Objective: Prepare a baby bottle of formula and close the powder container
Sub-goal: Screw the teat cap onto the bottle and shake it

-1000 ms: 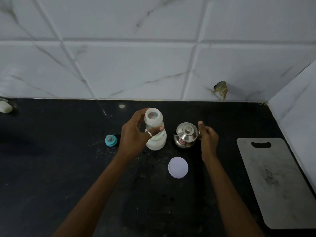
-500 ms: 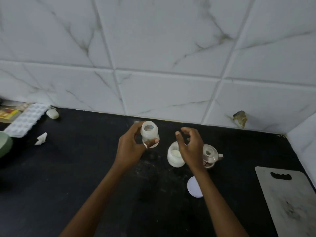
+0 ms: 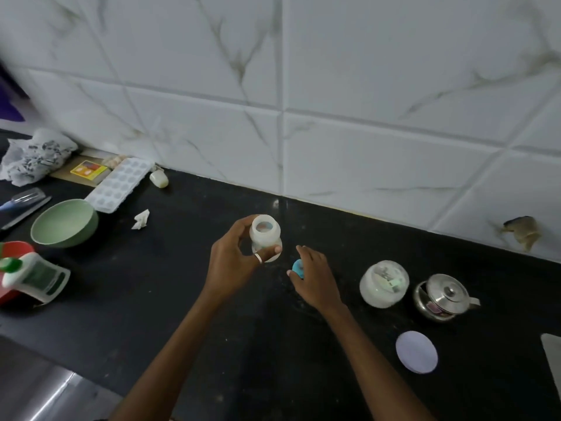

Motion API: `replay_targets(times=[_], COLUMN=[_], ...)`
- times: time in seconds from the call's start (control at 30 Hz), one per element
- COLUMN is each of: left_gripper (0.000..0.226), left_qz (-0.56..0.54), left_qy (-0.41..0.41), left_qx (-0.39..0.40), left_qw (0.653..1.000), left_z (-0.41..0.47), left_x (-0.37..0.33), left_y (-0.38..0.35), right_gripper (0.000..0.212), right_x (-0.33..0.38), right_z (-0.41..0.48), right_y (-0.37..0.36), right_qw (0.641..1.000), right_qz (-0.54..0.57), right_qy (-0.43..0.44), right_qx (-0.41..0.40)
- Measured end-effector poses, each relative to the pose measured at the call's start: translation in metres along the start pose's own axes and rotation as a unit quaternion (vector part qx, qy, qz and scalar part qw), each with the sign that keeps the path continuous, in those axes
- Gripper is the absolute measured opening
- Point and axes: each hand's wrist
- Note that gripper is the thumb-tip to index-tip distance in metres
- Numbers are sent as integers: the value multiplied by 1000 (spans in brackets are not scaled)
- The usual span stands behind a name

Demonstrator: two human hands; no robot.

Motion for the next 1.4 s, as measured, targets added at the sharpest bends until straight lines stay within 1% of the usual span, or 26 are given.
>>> replay_targets(times=[0.13, 0.3, 0.43, 0.57, 0.67, 0.73, 0.9, 1.13, 1.3, 1.4], left_gripper=[61, 61, 62, 62, 61, 60, 63, 72, 74, 74], left_qz=[8, 2, -4, -3, -3, -1, -18, -11, -4, -5], left_qy=[17, 30, 29, 22, 11, 4, -20, -87, -131, -149], left_qx=[1, 11, 20, 34, 43, 54, 83, 105, 102, 100], left_qw=[1000, 999, 999, 999, 999, 999, 996, 991, 986, 984], left_z=[1, 6, 9, 12, 15, 19, 35, 70, 89, 94], left_x=[19, 31, 32, 27, 14, 1, -41, -126, -187, -215], left_y=[6, 5, 1, -4, -10, -15, -31, -44, -43, -41], right_gripper=[63, 57, 60, 69, 71, 72, 70, 66, 62, 62], right_x=[-3, -6, -5, 0, 7, 14, 45, 108, 159, 183], right_z=[1, 3, 5, 3, 1, 0, -4, -19, -35, -40], right_y=[-18, -25, -16, 13, 49, 79, 180, 328, 408, 440], right_qw=[998, 997, 997, 998, 997, 996, 995, 990, 987, 987], right_qz=[-51, -57, -63, -17, 21, 35, 52, 33, -7, -19], right_qy=[-22, -37, -48, -61, -77, -71, -28, 49, 98, 120], right_qx=[31, 20, 20, 1, -20, -40, -78, -124, -124, -103])
Point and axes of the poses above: each hand's wrist, its own z-axis towards the middle knuckle, its own y-axis out of the back of the hand, x = y × z, and after that the axes turned 2 degrees about -x, right-handed
